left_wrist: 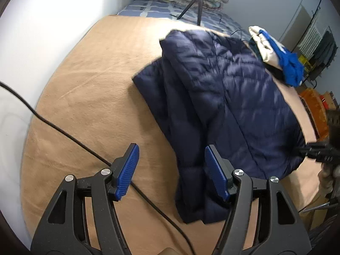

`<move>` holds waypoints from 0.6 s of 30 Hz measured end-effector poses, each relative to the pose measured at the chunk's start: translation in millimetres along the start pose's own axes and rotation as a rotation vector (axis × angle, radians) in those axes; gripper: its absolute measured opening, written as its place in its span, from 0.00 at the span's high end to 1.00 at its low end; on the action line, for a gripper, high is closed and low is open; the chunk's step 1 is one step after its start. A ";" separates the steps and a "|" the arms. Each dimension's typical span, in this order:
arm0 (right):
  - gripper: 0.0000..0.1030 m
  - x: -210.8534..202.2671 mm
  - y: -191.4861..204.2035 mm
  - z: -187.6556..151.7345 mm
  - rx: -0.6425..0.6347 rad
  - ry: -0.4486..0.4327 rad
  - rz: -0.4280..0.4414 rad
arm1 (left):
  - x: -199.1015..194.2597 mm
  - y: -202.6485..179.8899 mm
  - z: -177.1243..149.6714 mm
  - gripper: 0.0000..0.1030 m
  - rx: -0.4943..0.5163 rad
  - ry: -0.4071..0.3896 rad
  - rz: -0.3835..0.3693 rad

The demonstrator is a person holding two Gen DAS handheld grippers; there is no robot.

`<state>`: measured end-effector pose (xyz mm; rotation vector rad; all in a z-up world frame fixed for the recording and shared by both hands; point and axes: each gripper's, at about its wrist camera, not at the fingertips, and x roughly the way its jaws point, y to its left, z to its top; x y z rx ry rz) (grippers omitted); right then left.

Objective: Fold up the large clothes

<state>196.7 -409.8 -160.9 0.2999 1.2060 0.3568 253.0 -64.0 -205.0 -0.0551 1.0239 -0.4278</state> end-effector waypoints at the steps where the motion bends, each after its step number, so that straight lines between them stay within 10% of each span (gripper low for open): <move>1: 0.80 -2.8 -1.8 -3.9 0.006 0.000 -0.009 | -3.1 -4.9 3.6 0.35 0.005 -0.009 -0.003; 9: 0.58 -37.5 13.8 -11.1 -0.070 -0.075 -0.152 | -3.6 -33.5 58.2 0.35 0.045 -0.111 0.013; 14: 0.58 -55.5 24.9 -10.3 -0.137 -0.223 -0.200 | 33.4 -38.8 94.4 0.35 0.081 -0.143 0.110; 18: 0.56 -15.7 34.0 1.3 -0.199 -0.161 -0.220 | 86.2 -28.3 100.6 0.35 0.059 -0.073 0.255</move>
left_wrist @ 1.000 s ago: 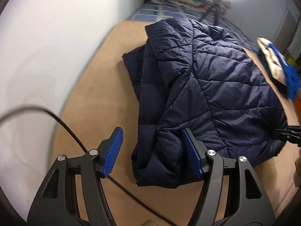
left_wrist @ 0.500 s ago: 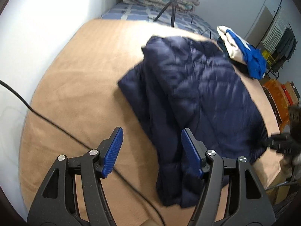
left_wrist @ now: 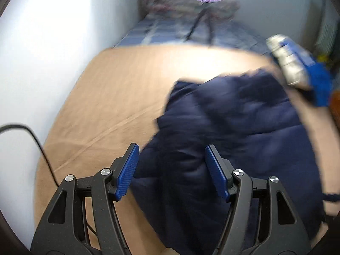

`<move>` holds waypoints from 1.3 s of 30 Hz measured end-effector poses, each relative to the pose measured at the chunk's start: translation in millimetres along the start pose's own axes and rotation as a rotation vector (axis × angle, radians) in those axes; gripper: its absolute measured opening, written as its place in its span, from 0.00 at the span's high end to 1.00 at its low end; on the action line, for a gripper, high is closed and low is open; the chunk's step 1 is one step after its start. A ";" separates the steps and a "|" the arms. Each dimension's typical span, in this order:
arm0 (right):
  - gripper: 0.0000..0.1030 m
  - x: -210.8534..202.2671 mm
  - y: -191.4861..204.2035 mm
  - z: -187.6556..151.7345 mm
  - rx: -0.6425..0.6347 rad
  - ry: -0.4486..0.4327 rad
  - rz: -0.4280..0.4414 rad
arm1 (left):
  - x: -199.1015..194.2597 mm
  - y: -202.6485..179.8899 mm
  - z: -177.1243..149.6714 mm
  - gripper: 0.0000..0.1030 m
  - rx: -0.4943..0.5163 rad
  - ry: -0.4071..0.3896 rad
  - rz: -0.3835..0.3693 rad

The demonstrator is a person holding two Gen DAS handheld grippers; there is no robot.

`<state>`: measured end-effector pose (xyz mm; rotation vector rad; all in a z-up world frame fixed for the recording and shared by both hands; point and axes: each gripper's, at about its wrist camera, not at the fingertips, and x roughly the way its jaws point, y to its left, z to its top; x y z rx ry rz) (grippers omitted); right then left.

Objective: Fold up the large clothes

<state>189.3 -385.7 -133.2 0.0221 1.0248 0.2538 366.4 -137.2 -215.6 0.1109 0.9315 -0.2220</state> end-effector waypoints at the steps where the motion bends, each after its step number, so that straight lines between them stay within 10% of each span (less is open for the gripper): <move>1: 0.55 7.9 1.6 -4.7 -0.019 0.019 -0.008 | 16.1 -0.6 -3.9 0.35 0.005 0.032 0.022; 10: 0.56 7.7 1.9 -0.7 -0.065 0.003 0.046 | -3.8 29.8 -17.1 0.33 -0.062 -0.006 -0.061; 17: 0.42 -10.1 -42.5 43.4 0.060 -0.122 0.100 | -24.9 77.5 -57.4 0.20 -0.236 0.187 -0.474; 19: 0.21 -3.6 -58.3 45.6 0.128 -0.123 0.140 | -18.5 90.1 -68.4 0.20 -0.315 0.237 -0.551; 27: 0.09 23.4 -95.3 33.0 0.295 -0.065 0.205 | 22.2 125.7 -91.8 0.20 -0.619 0.303 -0.765; 39: 0.07 65.1 -138.3 33.0 0.498 -0.052 0.377 | 46.7 106.8 -57.1 0.18 -0.632 0.330 -0.842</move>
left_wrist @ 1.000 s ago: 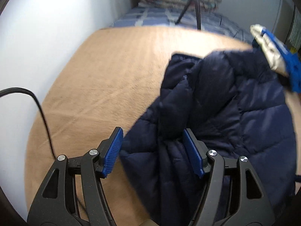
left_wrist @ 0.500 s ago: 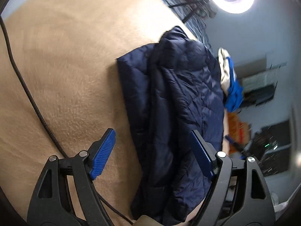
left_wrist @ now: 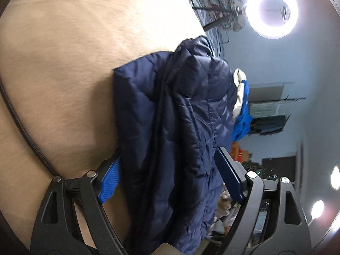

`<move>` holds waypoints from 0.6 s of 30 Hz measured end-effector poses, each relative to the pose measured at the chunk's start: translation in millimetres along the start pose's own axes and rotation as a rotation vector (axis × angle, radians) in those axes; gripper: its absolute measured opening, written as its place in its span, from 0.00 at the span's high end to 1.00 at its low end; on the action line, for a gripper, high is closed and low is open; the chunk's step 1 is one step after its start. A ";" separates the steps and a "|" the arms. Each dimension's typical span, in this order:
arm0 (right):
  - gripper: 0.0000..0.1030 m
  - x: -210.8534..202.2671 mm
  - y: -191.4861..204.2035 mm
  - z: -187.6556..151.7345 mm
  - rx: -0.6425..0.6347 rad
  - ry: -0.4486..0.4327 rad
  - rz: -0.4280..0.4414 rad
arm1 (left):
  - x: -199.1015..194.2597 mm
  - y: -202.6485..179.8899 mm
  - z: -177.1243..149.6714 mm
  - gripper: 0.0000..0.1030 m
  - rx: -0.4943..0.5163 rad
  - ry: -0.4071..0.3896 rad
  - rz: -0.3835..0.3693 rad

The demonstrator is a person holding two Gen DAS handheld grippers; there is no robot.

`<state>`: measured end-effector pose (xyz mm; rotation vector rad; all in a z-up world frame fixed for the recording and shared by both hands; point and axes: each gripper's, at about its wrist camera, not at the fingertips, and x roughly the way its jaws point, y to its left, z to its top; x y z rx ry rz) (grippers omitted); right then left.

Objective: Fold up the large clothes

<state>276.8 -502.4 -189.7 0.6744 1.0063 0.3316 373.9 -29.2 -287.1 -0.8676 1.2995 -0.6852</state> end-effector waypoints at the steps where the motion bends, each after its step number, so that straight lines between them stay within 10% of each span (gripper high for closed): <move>1: 0.07 3.5 -2.1 1.1 0.012 -0.001 0.012 | 4.6 -5.6 2.4 0.18 0.014 0.011 0.012; 7: 0.07 19.9 8.6 4.4 0.010 -0.016 -0.004 | 33.8 -50.0 3.1 0.18 0.194 0.051 0.218; 12: 0.26 36.1 28.1 3.7 -0.031 0.035 -0.006 | 46.8 -82.1 -10.4 0.22 0.339 0.035 0.373; 18: 0.40 39.2 46.7 -5.0 -0.059 0.043 -0.041 | 48.0 -104.9 -17.1 0.44 0.428 0.011 0.460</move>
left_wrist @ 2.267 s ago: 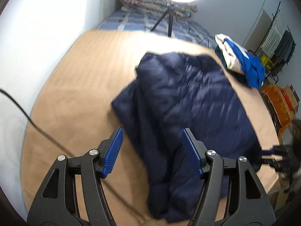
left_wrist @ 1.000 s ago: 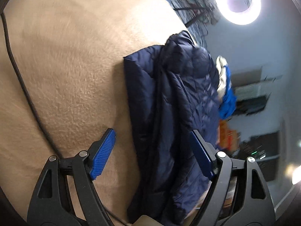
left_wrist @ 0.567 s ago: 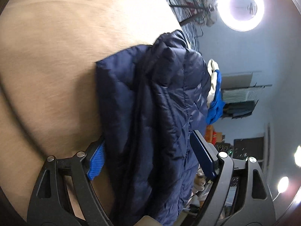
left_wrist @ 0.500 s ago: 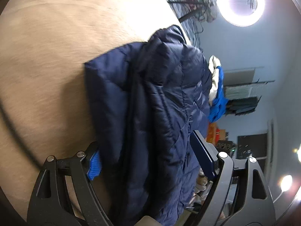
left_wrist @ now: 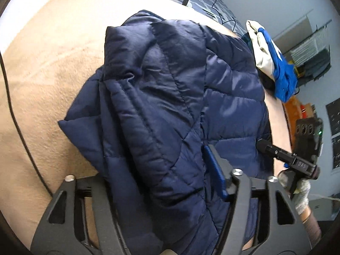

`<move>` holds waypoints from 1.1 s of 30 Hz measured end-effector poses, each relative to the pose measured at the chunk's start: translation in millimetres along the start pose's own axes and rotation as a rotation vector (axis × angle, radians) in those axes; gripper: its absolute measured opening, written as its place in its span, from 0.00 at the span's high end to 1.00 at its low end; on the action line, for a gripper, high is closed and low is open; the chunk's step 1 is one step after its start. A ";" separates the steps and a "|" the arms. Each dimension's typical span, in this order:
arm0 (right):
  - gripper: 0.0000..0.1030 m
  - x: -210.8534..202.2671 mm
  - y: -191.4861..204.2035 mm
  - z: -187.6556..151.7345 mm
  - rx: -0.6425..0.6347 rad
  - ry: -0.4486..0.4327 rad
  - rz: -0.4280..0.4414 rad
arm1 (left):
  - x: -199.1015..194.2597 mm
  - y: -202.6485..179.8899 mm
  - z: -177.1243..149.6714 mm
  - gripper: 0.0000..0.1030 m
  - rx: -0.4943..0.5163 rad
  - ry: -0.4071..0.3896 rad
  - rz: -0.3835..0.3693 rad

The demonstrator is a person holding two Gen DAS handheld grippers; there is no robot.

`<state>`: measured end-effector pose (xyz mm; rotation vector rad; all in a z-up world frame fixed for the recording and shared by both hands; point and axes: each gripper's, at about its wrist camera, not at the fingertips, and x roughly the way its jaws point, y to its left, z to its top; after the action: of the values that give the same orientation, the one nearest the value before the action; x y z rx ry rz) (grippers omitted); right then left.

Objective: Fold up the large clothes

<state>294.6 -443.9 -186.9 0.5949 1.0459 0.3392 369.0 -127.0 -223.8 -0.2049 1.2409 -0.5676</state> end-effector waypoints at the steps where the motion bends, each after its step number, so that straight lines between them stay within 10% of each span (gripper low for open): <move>1: 0.46 -2.2 3.9 -1.1 -0.004 -0.005 -0.006 | -2.4 -3.6 -0.4 0.49 0.019 -0.006 0.016; 13: 0.75 -23.1 82.1 -16.0 -0.208 -0.026 -0.281 | -32.8 -52.4 -25.5 0.73 0.172 -0.087 0.097; 33: 0.80 -179.8 104.4 -63.8 -0.332 -0.217 -0.503 | -82.6 -205.4 -75.2 0.74 0.488 -0.268 0.057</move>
<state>155.4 -437.3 -20.0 0.0573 0.8691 0.0009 221.0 -246.7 -88.0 0.1606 0.8180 -0.7492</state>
